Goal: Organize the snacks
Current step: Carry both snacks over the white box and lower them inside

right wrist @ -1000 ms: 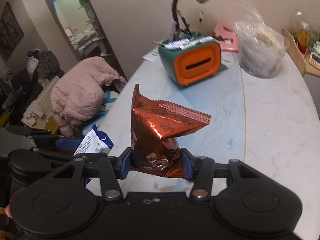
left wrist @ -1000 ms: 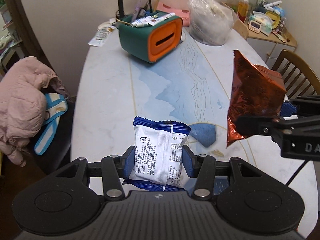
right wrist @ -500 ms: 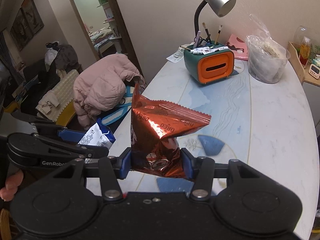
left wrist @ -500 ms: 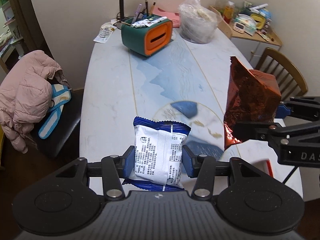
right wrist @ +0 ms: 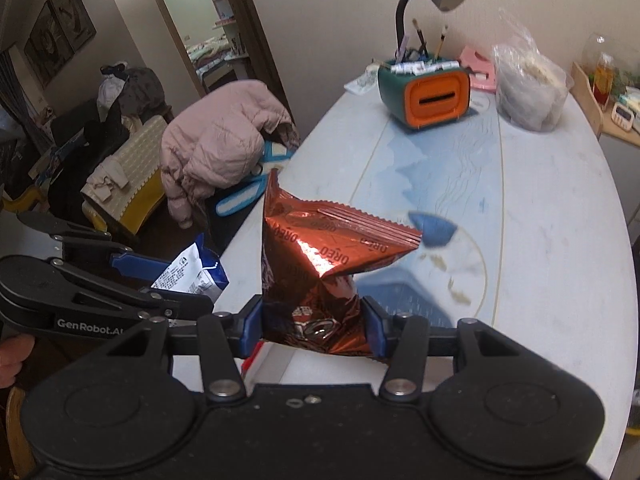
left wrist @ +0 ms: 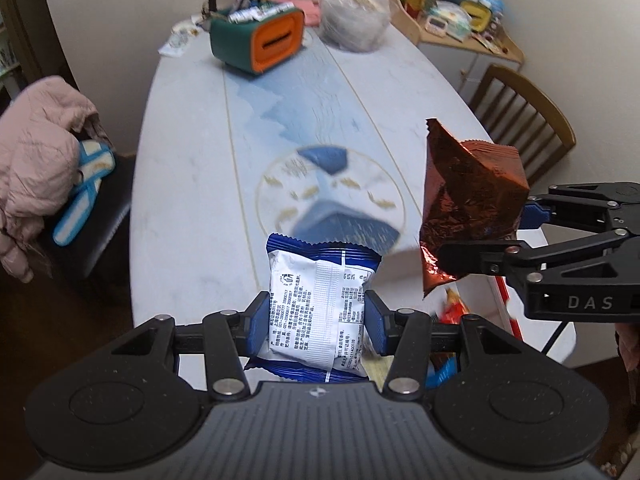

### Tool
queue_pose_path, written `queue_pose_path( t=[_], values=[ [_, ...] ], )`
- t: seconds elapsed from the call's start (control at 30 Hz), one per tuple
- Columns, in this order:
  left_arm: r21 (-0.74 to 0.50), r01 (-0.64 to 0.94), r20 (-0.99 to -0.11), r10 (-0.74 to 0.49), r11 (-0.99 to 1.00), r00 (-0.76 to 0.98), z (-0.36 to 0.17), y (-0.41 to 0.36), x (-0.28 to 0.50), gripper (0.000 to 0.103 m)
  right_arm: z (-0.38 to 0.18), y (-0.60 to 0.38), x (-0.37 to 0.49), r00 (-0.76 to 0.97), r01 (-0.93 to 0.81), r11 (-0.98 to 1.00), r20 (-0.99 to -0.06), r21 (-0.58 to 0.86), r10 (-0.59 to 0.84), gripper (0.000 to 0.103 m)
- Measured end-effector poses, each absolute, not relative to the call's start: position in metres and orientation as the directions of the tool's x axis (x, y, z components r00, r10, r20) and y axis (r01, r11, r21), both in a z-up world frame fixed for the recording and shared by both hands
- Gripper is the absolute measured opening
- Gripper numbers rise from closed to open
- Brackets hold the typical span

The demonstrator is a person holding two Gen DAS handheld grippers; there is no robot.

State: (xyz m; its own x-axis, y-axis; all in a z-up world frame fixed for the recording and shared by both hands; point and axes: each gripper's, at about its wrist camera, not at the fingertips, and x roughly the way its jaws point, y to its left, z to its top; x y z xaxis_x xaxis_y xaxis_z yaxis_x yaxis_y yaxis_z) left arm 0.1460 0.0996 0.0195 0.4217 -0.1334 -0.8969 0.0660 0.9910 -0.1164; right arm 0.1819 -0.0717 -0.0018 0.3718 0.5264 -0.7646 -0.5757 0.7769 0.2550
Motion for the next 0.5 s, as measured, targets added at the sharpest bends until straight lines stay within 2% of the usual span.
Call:
queue_pose_path(
  t=[0.5],
  values=[
    [-0.207,0.063,-0.939,-0.216,0.976,0.266,-0.048,0.064,0.118,0.048,-0.072,-0.116,0.148,0.285,-0.439,0.842,-0.840,0.314,0.462,0.050]
  ],
)
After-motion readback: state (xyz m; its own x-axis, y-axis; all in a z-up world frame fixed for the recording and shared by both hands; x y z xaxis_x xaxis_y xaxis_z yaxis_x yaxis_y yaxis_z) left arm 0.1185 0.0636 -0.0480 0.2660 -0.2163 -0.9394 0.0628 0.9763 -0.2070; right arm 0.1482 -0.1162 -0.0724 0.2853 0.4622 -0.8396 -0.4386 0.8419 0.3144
